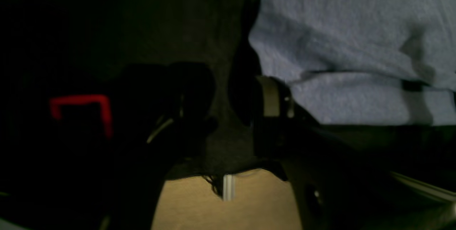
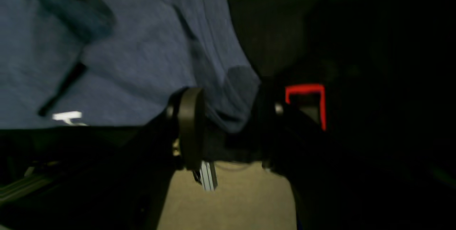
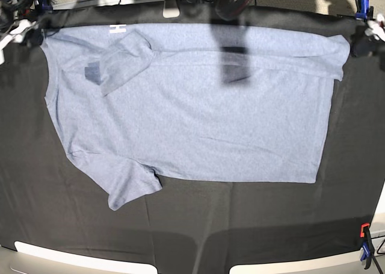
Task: Layout the t-shirt on the table in an organized manner, then fold the t-shirt properly
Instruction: 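Lift both shoulder corners and stretch the shirt flat, then release, then move both grippers to the shirt's side edges near the hem and grasp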
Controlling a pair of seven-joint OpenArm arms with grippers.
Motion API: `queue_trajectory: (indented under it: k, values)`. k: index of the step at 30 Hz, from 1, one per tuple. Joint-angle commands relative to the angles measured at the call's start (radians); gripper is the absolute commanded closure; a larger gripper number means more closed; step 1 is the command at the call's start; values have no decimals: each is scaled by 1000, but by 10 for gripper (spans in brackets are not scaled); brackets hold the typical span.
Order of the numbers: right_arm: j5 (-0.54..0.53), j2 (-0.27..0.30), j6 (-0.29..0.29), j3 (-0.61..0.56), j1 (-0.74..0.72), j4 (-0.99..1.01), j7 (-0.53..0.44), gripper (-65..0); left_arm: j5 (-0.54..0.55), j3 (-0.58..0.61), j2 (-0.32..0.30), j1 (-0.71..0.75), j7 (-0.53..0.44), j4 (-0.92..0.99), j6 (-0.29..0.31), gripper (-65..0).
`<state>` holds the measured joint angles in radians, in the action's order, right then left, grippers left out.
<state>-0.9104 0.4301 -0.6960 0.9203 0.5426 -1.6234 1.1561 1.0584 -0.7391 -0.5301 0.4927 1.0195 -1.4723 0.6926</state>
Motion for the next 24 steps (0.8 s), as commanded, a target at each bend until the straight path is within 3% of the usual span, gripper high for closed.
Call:
queue_trajectory:
  k: [1, 7, 10, 14, 20, 24]
  values:
    - [-14, 28, -2, 10, -10, -16, -32, -238, 24, -8, -26, -7, -40, -15, 6, -218]
    - [12, 27, -2, -14, -167, -15, -57, -237, -31, 0, 1, -175, -141, -14, 6, -218]
    - [82, 27, -2, -88, -266, -14, -61, -237, -128, 38, 38, -281, -198, -12, 6, -218]
    - [185, 27, -2, -251, -395, 8, -116, -237, -296, 174, 59, -412, -313, -3, 6, -218]
    - [332, 27, 43, -468, -603, 120, -145, -237, -517, 421, 59, -649, -457, 185, -170, -215]
    - [332, 27, 43, -544, -702, 202, -143, -237, -560, 539, 60, -850, -474, 460, -188, -215]
